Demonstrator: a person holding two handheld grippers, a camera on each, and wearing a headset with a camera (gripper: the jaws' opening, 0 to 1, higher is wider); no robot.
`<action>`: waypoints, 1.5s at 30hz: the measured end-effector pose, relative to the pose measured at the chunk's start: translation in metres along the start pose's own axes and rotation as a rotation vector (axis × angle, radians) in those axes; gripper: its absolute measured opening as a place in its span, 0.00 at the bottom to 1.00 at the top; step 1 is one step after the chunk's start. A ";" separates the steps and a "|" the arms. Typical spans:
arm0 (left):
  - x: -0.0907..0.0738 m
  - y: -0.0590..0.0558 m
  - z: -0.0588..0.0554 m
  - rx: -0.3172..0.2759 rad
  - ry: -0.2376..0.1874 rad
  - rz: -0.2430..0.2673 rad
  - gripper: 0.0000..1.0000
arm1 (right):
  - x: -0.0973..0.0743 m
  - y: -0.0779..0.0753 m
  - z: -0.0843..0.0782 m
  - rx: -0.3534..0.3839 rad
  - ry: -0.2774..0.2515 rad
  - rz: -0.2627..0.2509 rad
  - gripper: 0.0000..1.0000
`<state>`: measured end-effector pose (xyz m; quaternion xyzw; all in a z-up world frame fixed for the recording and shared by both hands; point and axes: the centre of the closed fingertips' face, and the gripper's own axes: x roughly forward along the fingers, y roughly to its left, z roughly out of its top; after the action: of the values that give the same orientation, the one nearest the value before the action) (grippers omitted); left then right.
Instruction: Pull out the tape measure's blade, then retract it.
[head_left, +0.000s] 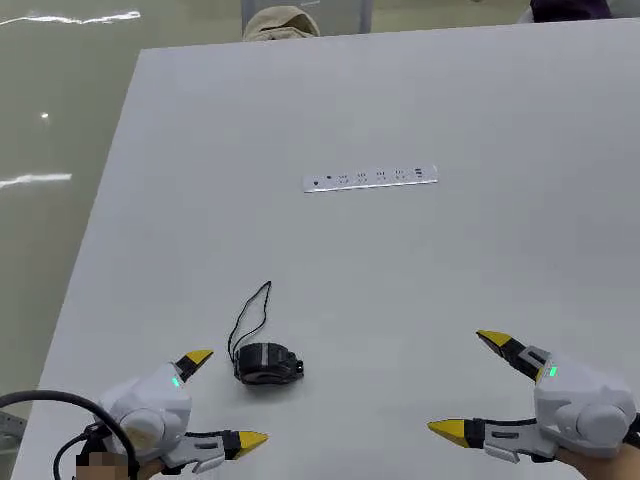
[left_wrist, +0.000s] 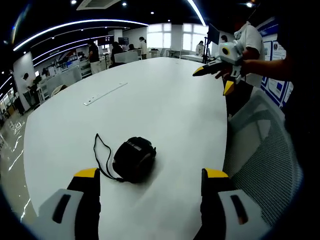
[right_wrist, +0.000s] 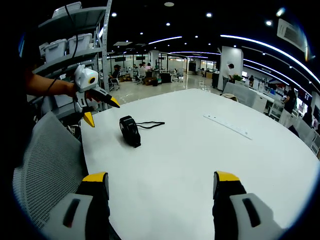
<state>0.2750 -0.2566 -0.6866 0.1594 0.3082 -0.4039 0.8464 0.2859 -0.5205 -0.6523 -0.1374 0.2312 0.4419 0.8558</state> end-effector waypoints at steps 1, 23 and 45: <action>0.000 0.000 0.000 0.005 0.000 0.000 0.80 | 0.001 0.000 0.001 -0.003 -0.003 0.003 0.87; 0.016 0.013 0.000 0.086 0.043 -0.052 0.66 | 0.019 -0.002 -0.001 -0.059 0.003 0.089 0.77; 0.040 0.023 -0.006 0.217 0.123 -0.143 0.52 | 0.049 0.000 -0.003 -0.130 0.022 0.186 0.65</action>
<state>0.3095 -0.2629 -0.7168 0.2523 0.3245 -0.4836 0.7727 0.3100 -0.4883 -0.6797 -0.1752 0.2232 0.5319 0.7978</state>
